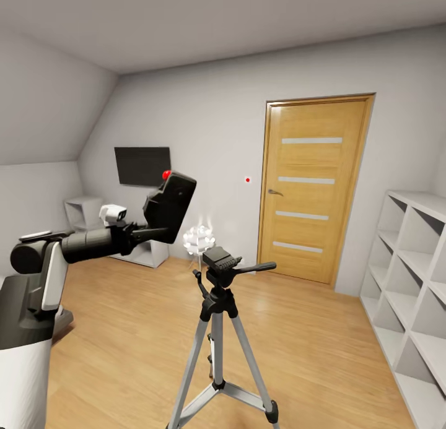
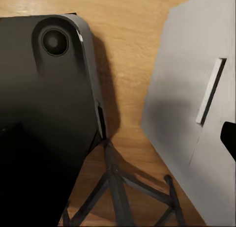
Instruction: Attach the digital camera to the camera tripod in the bedroom.
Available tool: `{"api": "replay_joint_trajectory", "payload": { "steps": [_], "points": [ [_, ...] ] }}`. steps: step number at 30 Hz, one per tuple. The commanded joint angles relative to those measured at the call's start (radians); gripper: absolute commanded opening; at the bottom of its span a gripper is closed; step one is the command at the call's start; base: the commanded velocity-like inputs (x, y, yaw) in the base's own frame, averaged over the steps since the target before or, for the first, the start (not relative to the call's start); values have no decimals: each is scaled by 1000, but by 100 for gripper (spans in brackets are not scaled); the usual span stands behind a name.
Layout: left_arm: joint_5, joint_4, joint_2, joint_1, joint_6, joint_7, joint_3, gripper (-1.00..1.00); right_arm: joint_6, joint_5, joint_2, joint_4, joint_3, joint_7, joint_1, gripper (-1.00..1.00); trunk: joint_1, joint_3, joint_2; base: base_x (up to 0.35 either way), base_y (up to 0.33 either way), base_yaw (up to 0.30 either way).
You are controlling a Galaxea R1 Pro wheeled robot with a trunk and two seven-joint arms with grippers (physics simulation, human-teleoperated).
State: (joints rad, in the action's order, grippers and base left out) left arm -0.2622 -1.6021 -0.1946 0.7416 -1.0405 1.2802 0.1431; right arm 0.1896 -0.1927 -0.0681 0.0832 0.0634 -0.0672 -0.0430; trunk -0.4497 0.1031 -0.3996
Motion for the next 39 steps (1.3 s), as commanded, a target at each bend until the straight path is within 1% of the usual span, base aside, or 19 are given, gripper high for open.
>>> {"api": "replay_joint_trajectory", "payload": {
  "steps": [1,6,9,17,30,39],
  "points": [
    [-1,-6,0,-6,-7,3,0,-100,5,-8,-5,2,7,0,-6,100,0,0,0,0,0,0],
    [-2,-8,-1,-34,-7,5,0,-100,8,-7,-33,-5,10,3,-4,100,0,0,0,0,0,0],
    [-2,1,-1,-48,-7,5,0,-100,9,-6,-33,-21,11,3,-2,100,0,0,0,0,0,0],
    [-2,10,-2,-51,-7,5,0,-100,10,-5,-32,-47,12,4,0,100,0,0,0,0,0,14],
    [-2,11,-2,-51,-7,4,0,-100,10,-5,-32,-50,12,4,0,100,0,0,0,0,0,197],
    [-2,11,-3,-51,-7,4,0,-100,10,-5,-32,-51,13,4,0,100,0,0,0,0,0,59]
  ]
}}
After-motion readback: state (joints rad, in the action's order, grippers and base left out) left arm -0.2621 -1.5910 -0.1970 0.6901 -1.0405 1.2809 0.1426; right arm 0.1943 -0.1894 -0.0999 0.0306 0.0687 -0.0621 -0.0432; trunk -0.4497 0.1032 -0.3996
